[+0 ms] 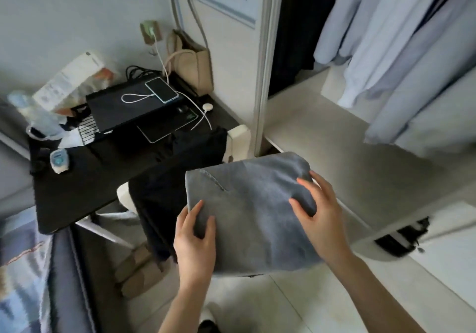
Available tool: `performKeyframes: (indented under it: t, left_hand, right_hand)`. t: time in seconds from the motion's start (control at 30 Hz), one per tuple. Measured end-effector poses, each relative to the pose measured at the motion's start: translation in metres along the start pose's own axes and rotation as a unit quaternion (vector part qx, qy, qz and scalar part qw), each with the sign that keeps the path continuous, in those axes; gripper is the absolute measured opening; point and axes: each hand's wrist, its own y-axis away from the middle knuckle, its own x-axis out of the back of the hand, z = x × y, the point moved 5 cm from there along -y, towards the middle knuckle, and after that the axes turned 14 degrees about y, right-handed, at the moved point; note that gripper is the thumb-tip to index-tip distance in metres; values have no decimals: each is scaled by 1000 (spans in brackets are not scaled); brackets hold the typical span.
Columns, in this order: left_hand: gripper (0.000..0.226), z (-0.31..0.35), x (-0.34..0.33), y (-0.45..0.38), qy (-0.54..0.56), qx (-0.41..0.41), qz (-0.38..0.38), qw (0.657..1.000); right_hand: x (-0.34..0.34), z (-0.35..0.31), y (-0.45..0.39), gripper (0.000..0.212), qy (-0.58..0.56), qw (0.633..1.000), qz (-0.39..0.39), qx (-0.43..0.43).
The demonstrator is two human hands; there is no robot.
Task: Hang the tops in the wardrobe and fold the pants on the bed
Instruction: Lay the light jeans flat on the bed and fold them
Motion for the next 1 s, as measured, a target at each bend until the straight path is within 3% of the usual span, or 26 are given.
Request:
performKeyframes:
  t: [0.37,0.6,0.77,0.9,1.0]
  left_hand:
    - [39,9,-154,-74,15,-19,-201,979]
    - [41,-9,-238,-131,-11,-41,-332,942]
    - [44,-32,-316,-153,-87,-37,-432,897]
    - [44,-32,-393,-169,-88,-56,-484,869]
    - [40,-33,-451,-184,-41,-79,-499,862]
  right_hand:
    - [23,95,-33,43,79,977,56,-191]
    - [3,128,-52,33,124,946,66,-292]
    - [-21,178,-63,28,140,913,33,-382]
    - [-24,227,-97,36,126,890,35,-437]
    - [-23,267,-123,49,112,884,115,-438]
